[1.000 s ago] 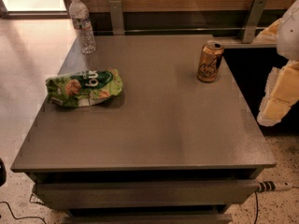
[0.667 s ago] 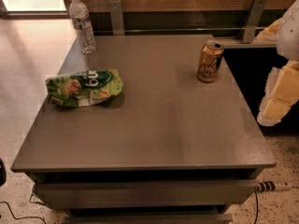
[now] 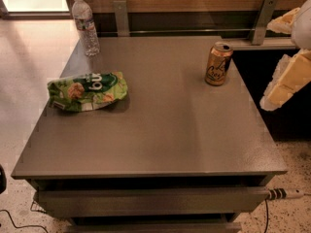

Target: Move orange can near water bottle

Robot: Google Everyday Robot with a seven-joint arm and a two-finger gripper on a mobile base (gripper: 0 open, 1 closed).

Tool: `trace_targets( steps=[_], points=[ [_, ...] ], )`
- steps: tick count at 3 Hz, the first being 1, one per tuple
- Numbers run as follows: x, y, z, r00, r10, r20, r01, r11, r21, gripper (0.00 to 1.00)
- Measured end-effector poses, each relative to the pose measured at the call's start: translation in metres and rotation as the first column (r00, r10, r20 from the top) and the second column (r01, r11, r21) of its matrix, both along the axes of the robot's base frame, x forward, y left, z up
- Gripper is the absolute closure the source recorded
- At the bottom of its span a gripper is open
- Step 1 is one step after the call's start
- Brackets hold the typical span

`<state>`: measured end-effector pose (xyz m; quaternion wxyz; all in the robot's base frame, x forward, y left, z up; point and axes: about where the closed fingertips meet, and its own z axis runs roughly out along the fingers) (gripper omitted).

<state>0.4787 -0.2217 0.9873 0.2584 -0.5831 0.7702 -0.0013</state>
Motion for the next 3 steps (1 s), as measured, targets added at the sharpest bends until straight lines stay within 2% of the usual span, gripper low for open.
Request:
trace_targets(
  steps=[1, 2, 3],
  points=[
    [0.025, -0.008, -0.009, 0.9972, -0.053, 0.052, 0.044, 0.985, 0.165, 0.00],
    [0.044, -0.026, -0.013, 0.9793, -0.169, 0.111, 0.130, 0.945, 0.299, 0.00],
    [0.057, -0.049, -0.023, 0.9526, -0.275, 0.129, 0.203, 0.892, 0.404, 0.00]
  ],
)
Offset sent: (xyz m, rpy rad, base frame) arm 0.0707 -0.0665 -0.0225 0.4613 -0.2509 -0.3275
